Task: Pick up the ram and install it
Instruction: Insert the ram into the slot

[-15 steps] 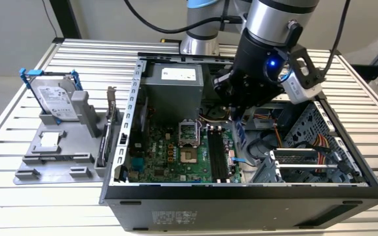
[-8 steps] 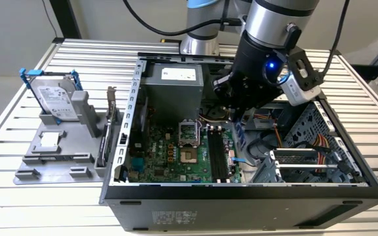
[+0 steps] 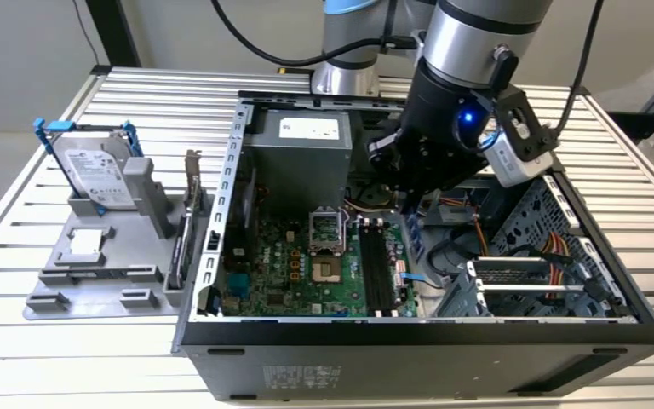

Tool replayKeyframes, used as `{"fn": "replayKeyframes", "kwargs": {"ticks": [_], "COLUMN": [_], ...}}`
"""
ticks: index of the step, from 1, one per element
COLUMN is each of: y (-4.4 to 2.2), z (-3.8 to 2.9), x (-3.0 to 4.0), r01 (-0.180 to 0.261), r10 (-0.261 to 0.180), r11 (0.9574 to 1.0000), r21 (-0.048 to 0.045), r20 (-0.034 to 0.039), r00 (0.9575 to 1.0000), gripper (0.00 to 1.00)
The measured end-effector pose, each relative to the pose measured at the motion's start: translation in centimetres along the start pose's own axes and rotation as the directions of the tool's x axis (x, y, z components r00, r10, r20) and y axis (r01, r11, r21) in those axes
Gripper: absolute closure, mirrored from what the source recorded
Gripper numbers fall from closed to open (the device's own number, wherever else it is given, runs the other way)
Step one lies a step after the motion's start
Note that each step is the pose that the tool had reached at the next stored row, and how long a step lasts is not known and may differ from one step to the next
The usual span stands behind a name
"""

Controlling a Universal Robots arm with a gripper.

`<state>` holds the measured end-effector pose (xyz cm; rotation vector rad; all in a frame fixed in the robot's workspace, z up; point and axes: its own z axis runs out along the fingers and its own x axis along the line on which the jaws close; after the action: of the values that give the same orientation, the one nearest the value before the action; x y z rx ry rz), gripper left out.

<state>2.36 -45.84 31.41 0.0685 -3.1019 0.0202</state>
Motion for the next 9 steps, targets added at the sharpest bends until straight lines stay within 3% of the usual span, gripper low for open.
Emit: {"fn": "replayKeyframes", "kwargs": {"ticks": [9], "y": [0.01], "z": [0.44], "x": [-0.02], "r01": [0.0], "r10": [0.0], "r11": [1.0], "r21": [0.0058], "r20": [-0.0003], "r00": [1.0], "gripper": [1.0]}}
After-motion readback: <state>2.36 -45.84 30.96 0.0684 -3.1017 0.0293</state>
